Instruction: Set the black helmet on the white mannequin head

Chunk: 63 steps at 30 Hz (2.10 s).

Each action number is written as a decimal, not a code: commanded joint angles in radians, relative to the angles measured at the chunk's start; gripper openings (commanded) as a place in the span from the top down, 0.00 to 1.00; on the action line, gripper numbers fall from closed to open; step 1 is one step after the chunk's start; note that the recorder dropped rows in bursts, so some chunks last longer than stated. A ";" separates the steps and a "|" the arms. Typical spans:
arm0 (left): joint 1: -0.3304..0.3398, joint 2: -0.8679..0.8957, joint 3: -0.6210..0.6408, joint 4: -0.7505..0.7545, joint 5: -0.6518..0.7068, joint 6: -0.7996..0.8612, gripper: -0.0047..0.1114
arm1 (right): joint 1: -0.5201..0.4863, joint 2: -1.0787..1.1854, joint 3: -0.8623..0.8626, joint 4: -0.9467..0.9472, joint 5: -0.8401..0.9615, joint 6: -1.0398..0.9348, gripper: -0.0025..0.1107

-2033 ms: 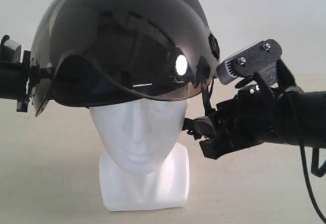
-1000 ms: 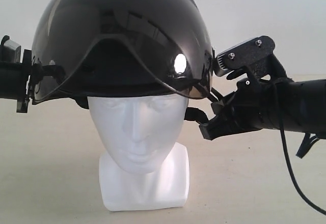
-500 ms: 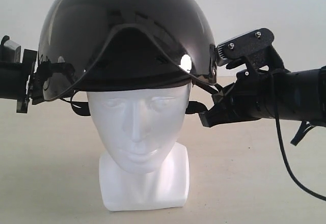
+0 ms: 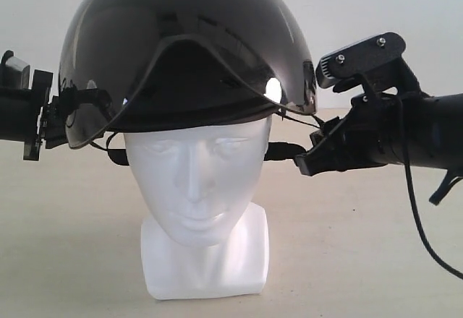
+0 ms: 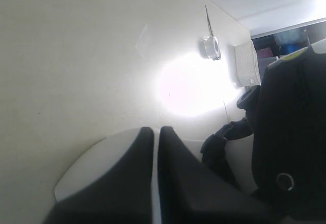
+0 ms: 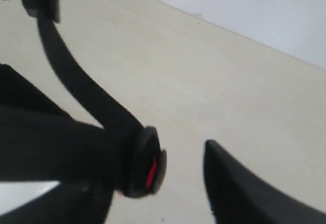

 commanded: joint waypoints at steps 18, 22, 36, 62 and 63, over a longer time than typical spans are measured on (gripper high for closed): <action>0.005 -0.037 -0.006 -0.023 0.007 0.024 0.92 | -0.010 -0.207 0.116 -0.006 0.134 0.127 0.44; 0.035 -0.068 -0.006 -0.004 0.007 0.013 0.92 | -0.010 -0.276 0.148 -0.006 0.133 0.154 0.44; 0.185 -0.480 0.251 -0.111 -0.098 0.055 0.92 | -0.010 -0.569 0.253 -0.006 -0.202 0.296 0.98; 0.135 -0.665 0.251 -0.122 0.001 0.052 0.92 | -0.010 -0.516 -0.094 -0.015 -0.969 -0.271 0.98; 0.135 -0.665 0.251 -0.122 0.001 0.052 0.92 | -0.010 -0.518 -0.094 -0.006 -0.944 -0.271 0.98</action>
